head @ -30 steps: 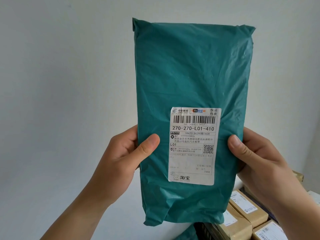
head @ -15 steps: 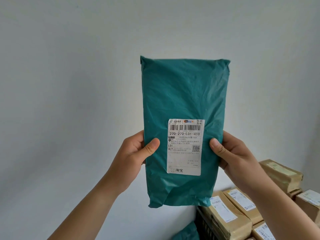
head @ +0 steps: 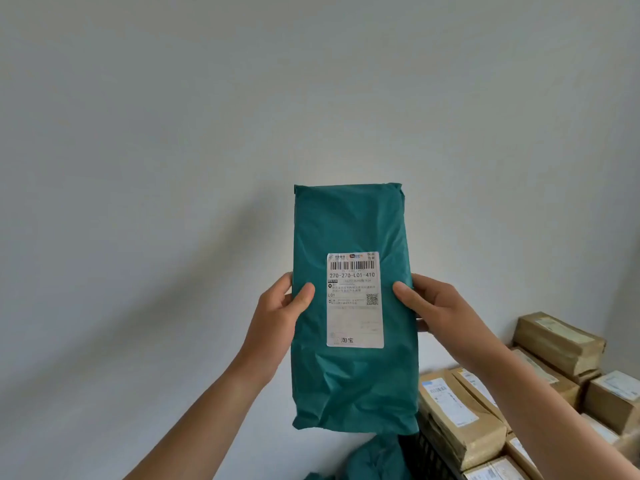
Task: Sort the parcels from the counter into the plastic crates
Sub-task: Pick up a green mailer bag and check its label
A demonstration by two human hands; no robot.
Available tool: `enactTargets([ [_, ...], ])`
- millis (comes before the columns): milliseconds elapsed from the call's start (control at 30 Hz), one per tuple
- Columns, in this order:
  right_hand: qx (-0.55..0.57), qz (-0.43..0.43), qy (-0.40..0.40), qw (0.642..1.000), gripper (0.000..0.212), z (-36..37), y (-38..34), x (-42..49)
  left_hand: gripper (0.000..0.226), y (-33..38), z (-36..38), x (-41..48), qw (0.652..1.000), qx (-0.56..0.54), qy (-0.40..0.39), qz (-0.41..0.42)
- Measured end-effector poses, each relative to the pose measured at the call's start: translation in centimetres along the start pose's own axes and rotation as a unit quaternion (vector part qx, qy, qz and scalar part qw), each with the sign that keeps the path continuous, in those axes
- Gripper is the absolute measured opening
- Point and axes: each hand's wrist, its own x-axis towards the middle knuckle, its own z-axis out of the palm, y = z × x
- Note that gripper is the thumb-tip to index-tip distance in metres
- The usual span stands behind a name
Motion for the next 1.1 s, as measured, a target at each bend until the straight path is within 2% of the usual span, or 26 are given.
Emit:
enactTargets([
  [67, -0.035, -0.024, 0.040, 0.998, 0.035, 0.5, 0.1, -0.5, 0.023, -0.7, -0.6, -0.1, 0.999, -0.014, 0.038, -0.018],
  [133, -0.080, -0.053, 0.096, 0.991, 0.022, 0.5, 0.9, -1.5, 0.027, -1.8, -1.0, 0.0, 0.997, -0.024, 0.055, -0.049],
  [167, -0.130, -0.074, 0.122, 0.981, 0.024, 0.1, 1.4, -2.3, 0.028, -2.4, -0.8, -0.1, 0.996, -0.027, 0.049, -0.070],
  [200, -0.197, -0.100, 0.141, 0.965, 0.035, -0.3, 1.8, -3.3, 0.028, -3.1, -0.4, -0.2, 0.995, -0.029, 0.033, -0.091],
  [267, -0.356, -0.147, 0.152, 0.910, 0.062, -1.3, 2.4, -5.3, 0.030, -4.5, 1.0, -0.6, 0.991, -0.028, -0.016, -0.131],
  [300, -0.440, -0.171, 0.144, 0.870, 0.070, -2.2, 2.9, -6.3, 0.031, -5.2, 2.0, -0.9, 0.988, -0.024, -0.041, -0.149],
  [367, -0.579, -0.218, 0.102, 0.779, 0.077, -4.1, 3.6, -7.8, 0.031, -5.9, 4.3, -1.3, 0.981, -0.014, -0.090, -0.174],
  [400, -0.617, -0.225, 0.076, 0.750, 0.079, -5.4, 3.9, -8.6, 0.031, -6.2, 5.8, -1.6, 0.975, -0.003, -0.119, -0.185],
  [433, -0.632, -0.229, 0.050, 0.738, 0.079, -6.7, 4.3, -9.4, 0.032, -6.5, 7.3, -1.7, 0.970, 0.013, -0.150, -0.190],
  [500, -0.618, -0.243, 0.013, 0.748, 0.070, -9.5, 5.1, -11.2, 0.031, -6.9, 10.6, -2.0, 0.960, 0.038, -0.202, -0.188],
  [600, -0.586, -0.268, 0.023, 0.764, 0.048, -14.2, 6.7, -14.2, 0.026, -7.7, 15.6, -2.5, 0.952, 0.038, -0.246, -0.178],
  [700, -0.580, -0.248, 0.050, 0.774, 0.048, -19.7, 8.9, -17.5, 0.039, -9.2, 20.7, -2.5, 0.934, 0.022, -0.299, -0.195],
  [800, -0.576, -0.225, 0.068, 0.783, 0.046, -26.0, 11.5, -21.3, 0.059, -11.3, 26.6, -2.6, 0.918, 0.075, -0.347, -0.178],
  [900, -0.581, -0.189, 0.060, 0.789, 0.046, -32.1, 14.2, -25.2, 0.064, -13.5, 33.2, -3.5, 0.911, 0.100, -0.365, -0.167],
  [1000, -0.589, -0.154, 0.039, 0.792, 0.051, -37.1, 16.8, -28.3, 0.048, -16.4, 39.0, -4.1, 0.899, 0.158, -0.382, -0.141],
  [1100, -0.591, -0.116, 0.025, 0.798, 0.058, -41.4, 18.8, -30.0, 0.021, -19.3, 42.8, -3.9, 0.896, 0.301, -0.316, -0.079],
])
